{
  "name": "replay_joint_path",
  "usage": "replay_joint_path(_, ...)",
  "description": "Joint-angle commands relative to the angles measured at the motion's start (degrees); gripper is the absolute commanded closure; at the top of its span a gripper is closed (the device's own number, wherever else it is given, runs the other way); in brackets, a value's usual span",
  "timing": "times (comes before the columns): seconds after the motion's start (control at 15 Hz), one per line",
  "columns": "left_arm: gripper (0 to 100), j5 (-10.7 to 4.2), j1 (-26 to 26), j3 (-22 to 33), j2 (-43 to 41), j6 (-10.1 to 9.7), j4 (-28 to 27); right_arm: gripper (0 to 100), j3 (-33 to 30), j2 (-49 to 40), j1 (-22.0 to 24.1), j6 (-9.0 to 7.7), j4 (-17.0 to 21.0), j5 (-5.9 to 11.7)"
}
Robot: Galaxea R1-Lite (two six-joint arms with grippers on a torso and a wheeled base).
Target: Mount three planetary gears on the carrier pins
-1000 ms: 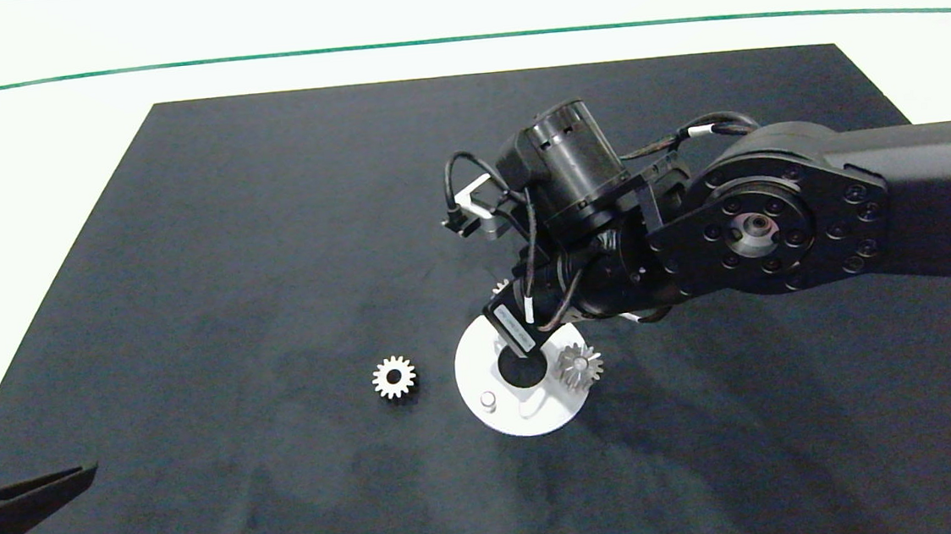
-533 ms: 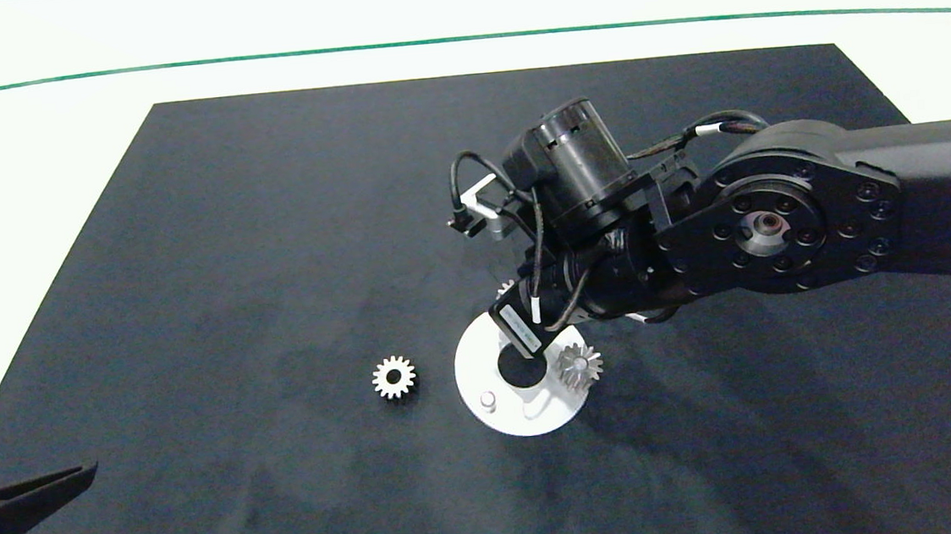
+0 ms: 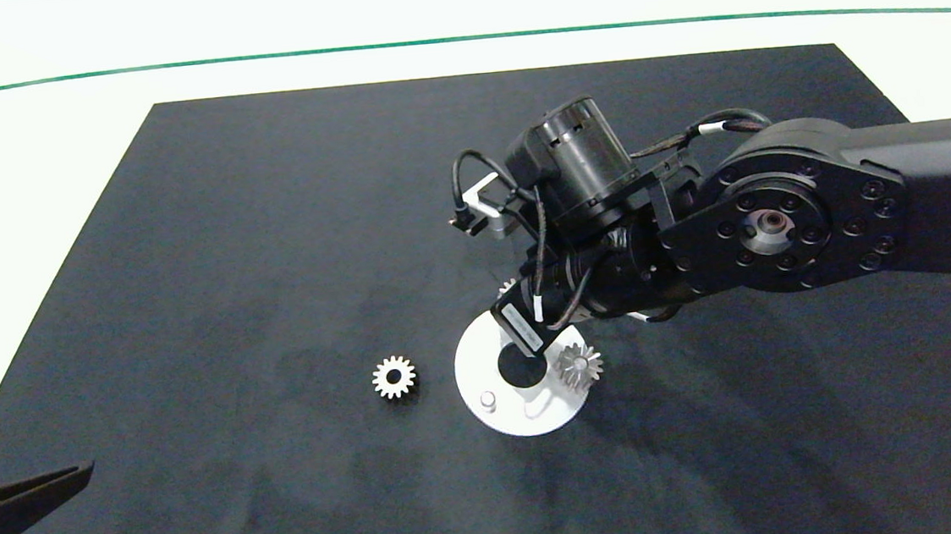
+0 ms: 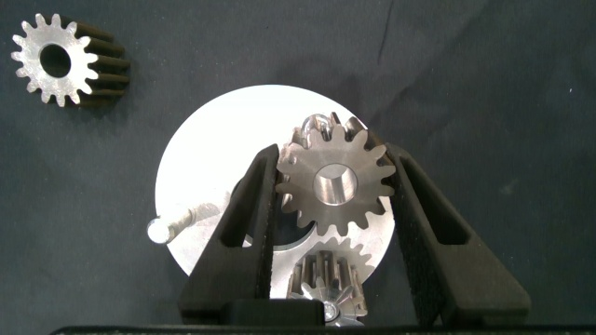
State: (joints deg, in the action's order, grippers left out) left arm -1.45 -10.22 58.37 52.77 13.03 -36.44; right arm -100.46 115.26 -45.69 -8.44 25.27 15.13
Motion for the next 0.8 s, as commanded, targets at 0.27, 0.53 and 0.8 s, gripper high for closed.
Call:
replay_joint_path(0.27,0,-0.04,-0.07,-0.01,-0.30,0.06,-0.21,100,-0.52,0.40,-0.01,-0.09,-0.05,0.08)
replay_joint_path(0.53,0,-0.04,-0.07,-0.10,-0.30,0.06,-0.21,100,-0.52,0.58,-0.01,0.00,-0.13,0.08)
replay_joint_path(0.8,0,-0.04,-0.07,-0.10,-0.30,0.15,-0.21,100,-0.61,0.75,-0.10,-0.09,-0.31,0.08)
